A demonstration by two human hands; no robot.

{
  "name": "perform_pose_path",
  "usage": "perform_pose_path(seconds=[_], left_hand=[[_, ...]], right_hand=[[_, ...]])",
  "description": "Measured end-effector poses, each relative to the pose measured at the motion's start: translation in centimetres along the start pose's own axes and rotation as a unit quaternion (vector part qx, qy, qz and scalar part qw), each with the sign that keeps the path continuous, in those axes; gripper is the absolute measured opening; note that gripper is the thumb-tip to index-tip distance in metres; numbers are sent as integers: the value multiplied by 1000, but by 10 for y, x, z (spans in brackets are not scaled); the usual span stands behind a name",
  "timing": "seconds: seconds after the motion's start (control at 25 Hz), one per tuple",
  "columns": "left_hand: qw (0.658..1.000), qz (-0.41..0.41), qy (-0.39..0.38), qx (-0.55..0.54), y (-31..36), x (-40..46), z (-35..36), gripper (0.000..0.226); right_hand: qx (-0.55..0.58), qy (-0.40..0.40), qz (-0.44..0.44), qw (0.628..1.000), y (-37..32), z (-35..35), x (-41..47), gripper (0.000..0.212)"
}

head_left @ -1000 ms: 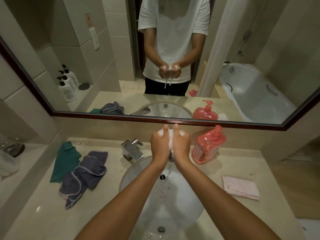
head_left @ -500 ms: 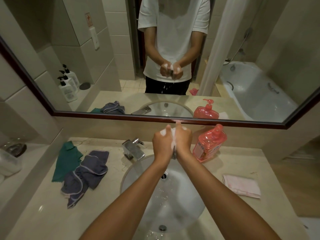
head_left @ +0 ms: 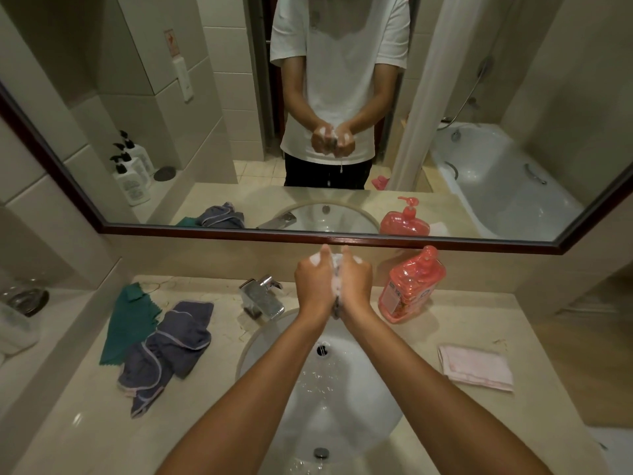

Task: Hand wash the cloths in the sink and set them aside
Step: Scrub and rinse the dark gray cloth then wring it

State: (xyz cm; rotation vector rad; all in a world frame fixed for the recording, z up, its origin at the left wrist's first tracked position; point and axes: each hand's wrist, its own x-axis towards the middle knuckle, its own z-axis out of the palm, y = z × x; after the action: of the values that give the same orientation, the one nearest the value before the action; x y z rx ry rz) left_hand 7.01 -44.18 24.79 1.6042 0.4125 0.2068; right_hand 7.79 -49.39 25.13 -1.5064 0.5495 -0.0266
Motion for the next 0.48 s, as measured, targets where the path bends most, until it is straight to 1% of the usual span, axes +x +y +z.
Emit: perform_pose_path(seconds=[0.12, 0.2, 0.32, 0.36, 0.48], left_hand=[[1000, 1, 2, -13, 8, 10, -6, 55], [1000, -3, 1, -7, 7, -1, 1, 56], [1000, 18, -2, 8, 3, -11, 3, 57], [1000, 14, 3, -5, 5, -6, 0, 57], [999, -37, 6, -38, 9, 8, -8, 51]], right_hand=[[-19, 0, -42, 999, 8, 5, -13, 46], [-11, 23, -25, 999, -7, 0, 0, 46], [9, 13, -6, 1000, -17, -5, 4, 44], [-6, 7, -19, 1000, -11, -2, -4, 45], [-29, -8, -57, 998, 8, 3, -21, 45]])
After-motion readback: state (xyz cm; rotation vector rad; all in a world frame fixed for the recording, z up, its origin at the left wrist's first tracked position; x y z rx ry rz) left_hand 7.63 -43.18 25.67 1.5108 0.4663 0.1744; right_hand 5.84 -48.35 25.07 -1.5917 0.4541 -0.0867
